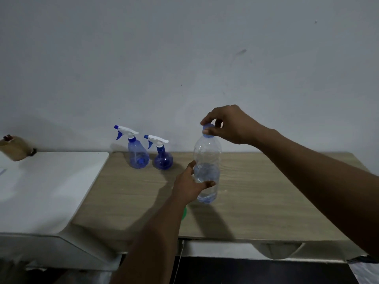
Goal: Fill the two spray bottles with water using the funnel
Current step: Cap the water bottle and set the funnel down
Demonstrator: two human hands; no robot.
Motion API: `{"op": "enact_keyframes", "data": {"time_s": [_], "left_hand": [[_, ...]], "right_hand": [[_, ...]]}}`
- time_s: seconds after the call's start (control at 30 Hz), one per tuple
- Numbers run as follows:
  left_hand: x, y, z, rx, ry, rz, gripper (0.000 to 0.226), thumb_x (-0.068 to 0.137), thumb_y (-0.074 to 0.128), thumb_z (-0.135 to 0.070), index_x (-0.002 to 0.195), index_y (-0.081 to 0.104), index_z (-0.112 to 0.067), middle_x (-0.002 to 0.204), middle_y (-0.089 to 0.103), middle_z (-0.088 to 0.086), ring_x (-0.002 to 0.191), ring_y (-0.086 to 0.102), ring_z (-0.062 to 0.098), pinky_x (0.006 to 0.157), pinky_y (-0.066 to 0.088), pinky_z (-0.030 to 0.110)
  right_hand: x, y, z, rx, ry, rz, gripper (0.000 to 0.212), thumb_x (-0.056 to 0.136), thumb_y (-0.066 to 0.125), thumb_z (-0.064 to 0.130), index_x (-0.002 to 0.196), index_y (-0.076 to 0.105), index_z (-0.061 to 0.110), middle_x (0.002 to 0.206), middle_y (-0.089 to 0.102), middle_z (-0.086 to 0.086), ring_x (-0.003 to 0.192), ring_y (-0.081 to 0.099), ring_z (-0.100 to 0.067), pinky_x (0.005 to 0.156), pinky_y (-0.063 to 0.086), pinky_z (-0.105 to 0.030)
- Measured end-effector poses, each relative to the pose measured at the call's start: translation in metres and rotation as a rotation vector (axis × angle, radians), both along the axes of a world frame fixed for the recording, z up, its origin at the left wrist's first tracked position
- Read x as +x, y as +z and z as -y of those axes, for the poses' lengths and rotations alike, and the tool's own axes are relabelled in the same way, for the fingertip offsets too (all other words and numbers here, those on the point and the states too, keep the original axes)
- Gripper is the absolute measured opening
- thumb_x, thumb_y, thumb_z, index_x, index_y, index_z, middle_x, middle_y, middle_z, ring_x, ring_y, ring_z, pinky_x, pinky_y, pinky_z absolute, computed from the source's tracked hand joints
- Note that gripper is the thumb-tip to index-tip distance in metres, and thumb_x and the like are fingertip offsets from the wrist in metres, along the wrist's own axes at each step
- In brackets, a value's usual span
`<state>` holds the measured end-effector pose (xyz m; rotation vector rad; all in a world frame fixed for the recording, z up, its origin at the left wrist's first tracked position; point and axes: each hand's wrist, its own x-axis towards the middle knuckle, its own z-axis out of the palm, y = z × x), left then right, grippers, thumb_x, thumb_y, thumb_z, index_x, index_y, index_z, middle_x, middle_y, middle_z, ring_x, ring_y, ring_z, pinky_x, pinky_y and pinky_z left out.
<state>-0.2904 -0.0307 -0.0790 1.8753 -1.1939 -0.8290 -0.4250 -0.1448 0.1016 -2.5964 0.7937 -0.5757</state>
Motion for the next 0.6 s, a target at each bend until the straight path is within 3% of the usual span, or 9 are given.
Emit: {"op": "enact_keyframes", "data": {"time_s": [0.17,0.3,0.37,0.43,0.5,0.6], "left_hand": [[-0.004,0.002,-0.001,0.007,0.004,0.018,0.093,0.059,0.081,-0.066,0.138,0.039,-0.041,0.132,0.061,-0.006,0.117,0.061,0.021,0.099,0.05,0.048],[-0.005,0.003,0.002,0.023,-0.001,0.051,0.096,0.062,0.081,-0.064,0.142,0.037,-0.034,0.135,0.06,-0.002,0.12,0.059,0.023,0.101,0.049,0.047],[-0.004,0.001,0.0,0.017,0.015,0.042,0.096,0.061,0.083,-0.063,0.141,0.038,-0.036,0.132,0.062,-0.004,0.119,0.06,0.021,0.1,0.05,0.045],[-0.004,0.001,-0.001,0.006,0.034,0.024,0.096,0.057,0.083,-0.064,0.139,0.04,-0.039,0.128,0.064,-0.006,0.116,0.061,0.02,0.099,0.051,0.045],[-0.006,0.002,0.0,0.006,0.023,0.019,0.093,0.058,0.082,-0.064,0.137,0.041,-0.038,0.129,0.063,-0.006,0.117,0.06,0.021,0.099,0.051,0.046],[-0.008,0.003,0.001,0.015,0.016,0.033,0.09,0.062,0.082,-0.063,0.138,0.041,-0.036,0.132,0.061,-0.004,0.119,0.059,0.022,0.1,0.05,0.047]], "right_hand": [[0.007,0.001,0.002,-0.163,-0.063,-0.107,0.041,0.081,0.074,0.052,0.094,0.072,0.014,0.086,0.068,0.003,0.08,0.062,-0.018,0.07,0.045,-0.03],[0.013,-0.006,-0.006,-0.371,-0.171,-0.173,0.066,0.083,0.051,0.075,0.086,0.062,0.01,0.074,0.062,-0.001,0.071,0.058,-0.022,0.063,0.044,-0.033],[0.01,-0.005,-0.005,-0.358,-0.128,-0.164,0.065,0.088,0.043,0.074,0.102,0.063,0.013,0.084,0.065,-0.003,0.079,0.061,-0.023,0.068,0.049,-0.034],[0.005,-0.004,0.001,-0.305,-0.025,-0.21,0.052,0.094,0.048,0.061,0.113,0.063,0.016,0.1,0.07,-0.004,0.089,0.063,-0.024,0.075,0.052,-0.036],[0.003,-0.003,0.004,-0.303,-0.023,-0.267,0.048,0.093,0.05,0.061,0.1,0.063,0.015,0.092,0.068,-0.005,0.082,0.061,-0.025,0.069,0.049,-0.035],[0.007,-0.006,0.003,-0.456,-0.151,-0.309,0.065,0.088,0.036,0.076,0.085,0.052,0.014,0.07,0.052,-0.001,0.064,0.052,-0.023,0.06,0.04,-0.031]]}}
